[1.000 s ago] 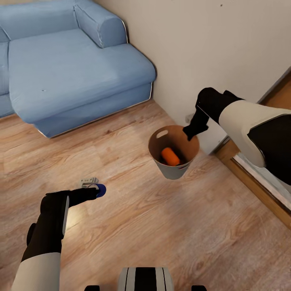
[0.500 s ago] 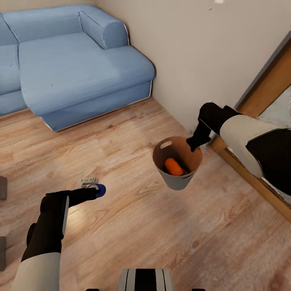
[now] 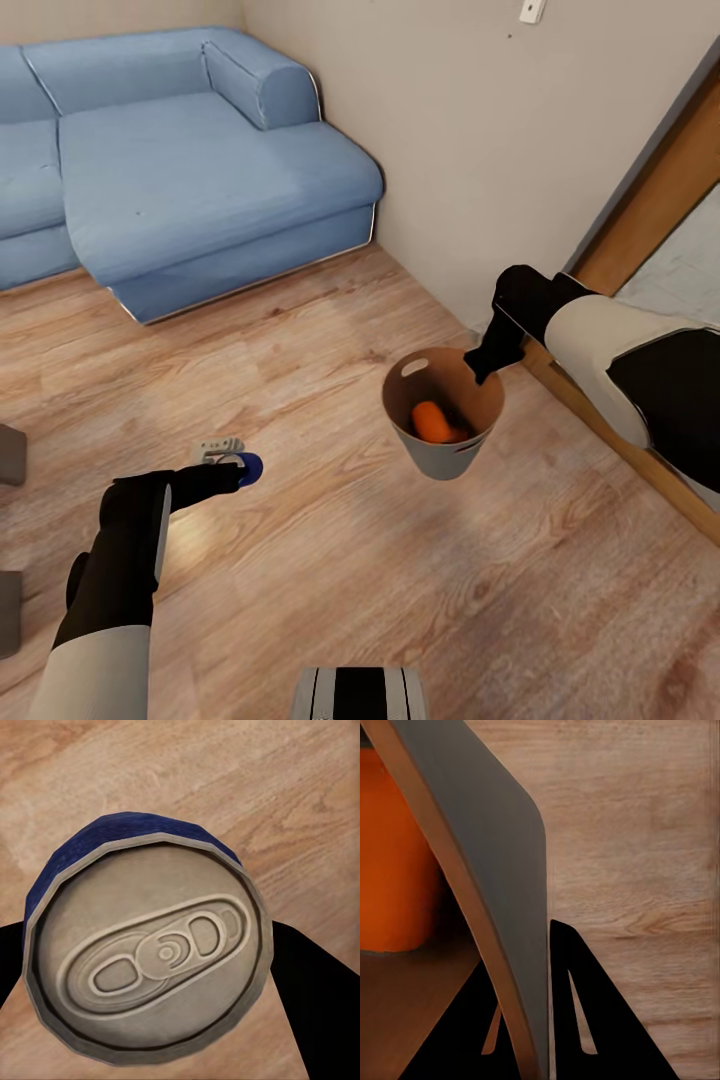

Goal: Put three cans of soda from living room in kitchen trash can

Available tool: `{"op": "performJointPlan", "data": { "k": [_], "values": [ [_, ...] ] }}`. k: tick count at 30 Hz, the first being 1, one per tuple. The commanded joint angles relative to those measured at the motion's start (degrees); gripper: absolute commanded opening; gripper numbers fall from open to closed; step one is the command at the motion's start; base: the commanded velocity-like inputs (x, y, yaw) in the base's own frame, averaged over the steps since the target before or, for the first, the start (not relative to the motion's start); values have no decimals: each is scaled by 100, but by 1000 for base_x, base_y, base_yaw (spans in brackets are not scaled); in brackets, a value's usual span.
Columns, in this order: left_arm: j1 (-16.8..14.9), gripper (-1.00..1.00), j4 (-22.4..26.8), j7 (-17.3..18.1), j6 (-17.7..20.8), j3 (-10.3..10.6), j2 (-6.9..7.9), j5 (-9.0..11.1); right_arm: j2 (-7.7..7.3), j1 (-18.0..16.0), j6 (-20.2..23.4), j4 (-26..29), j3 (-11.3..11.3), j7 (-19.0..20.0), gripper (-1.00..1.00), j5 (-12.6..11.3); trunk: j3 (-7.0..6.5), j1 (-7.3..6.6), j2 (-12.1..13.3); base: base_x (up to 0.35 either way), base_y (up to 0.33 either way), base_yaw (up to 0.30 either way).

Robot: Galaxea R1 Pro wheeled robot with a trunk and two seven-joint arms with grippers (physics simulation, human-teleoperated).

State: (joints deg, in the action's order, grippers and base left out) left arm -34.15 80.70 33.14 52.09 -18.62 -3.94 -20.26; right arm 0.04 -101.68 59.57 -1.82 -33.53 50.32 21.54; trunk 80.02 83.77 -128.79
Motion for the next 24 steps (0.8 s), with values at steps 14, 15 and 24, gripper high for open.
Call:
{"op": "performJointPlan", "data": {
  "k": [14,15,24],
  "values": [
    [0,-100,-1,-2,-6,-1,-2,3,4,-1,43,-3,66,20,-100,-72,-96,44,-82,-1,0,0],
    [-1,-100,-5,-4,-6,-1,-1,3,4,-1,43,-3,67,21,-100,-71,-124,22,-42,0,0,0],
    [-4,-100,-25,-1,-6,-1,3,3,4,-1,43,-5,-92,22,-100,-77,-370,-176,319,0,0,0]
  ]
}}
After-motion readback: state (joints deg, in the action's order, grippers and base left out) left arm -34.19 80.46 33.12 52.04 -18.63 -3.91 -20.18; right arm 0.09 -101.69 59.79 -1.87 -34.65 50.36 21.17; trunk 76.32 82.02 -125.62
